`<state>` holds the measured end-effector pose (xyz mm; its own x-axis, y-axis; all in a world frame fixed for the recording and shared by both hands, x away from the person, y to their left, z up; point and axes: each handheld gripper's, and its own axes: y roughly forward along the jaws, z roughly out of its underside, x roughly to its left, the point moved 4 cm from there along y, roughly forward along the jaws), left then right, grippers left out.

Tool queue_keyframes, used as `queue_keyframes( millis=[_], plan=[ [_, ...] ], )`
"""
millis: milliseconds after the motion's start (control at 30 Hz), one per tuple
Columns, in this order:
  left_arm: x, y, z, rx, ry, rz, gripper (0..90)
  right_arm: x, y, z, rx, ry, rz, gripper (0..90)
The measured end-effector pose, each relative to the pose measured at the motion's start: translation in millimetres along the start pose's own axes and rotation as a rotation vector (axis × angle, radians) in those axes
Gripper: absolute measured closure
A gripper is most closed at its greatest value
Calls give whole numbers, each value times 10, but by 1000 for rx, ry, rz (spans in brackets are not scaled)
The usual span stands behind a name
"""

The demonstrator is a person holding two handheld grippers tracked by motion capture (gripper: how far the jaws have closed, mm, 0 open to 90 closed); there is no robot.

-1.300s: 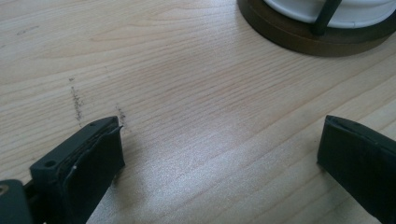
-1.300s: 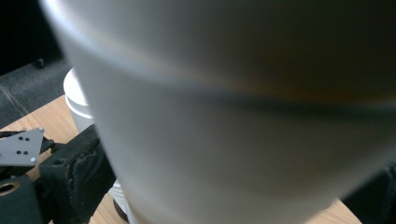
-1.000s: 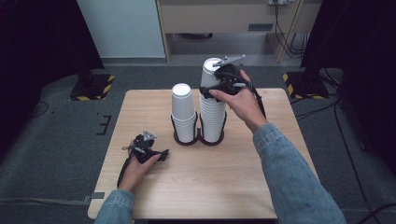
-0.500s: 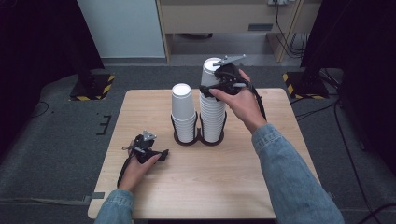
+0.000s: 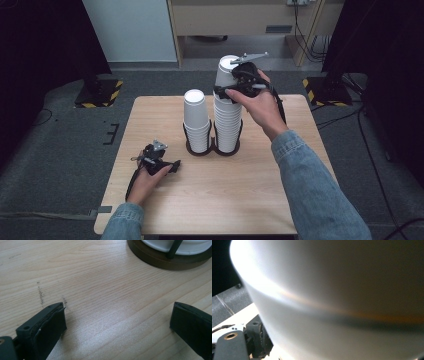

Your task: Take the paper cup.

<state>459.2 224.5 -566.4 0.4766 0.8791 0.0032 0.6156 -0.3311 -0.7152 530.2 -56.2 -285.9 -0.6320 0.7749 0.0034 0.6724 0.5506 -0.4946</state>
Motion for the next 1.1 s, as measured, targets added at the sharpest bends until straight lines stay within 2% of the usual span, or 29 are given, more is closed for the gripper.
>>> queue_keyframes(
  millis=[600,1100],
  plan=[
    [0,2,-1,-2,-1,-1,0,4,-239,-243,-85,9,11,129],
    [0,2,-1,-2,-1,-1,0,-16,-360,-321,-118,12,20,129]
  ],
)
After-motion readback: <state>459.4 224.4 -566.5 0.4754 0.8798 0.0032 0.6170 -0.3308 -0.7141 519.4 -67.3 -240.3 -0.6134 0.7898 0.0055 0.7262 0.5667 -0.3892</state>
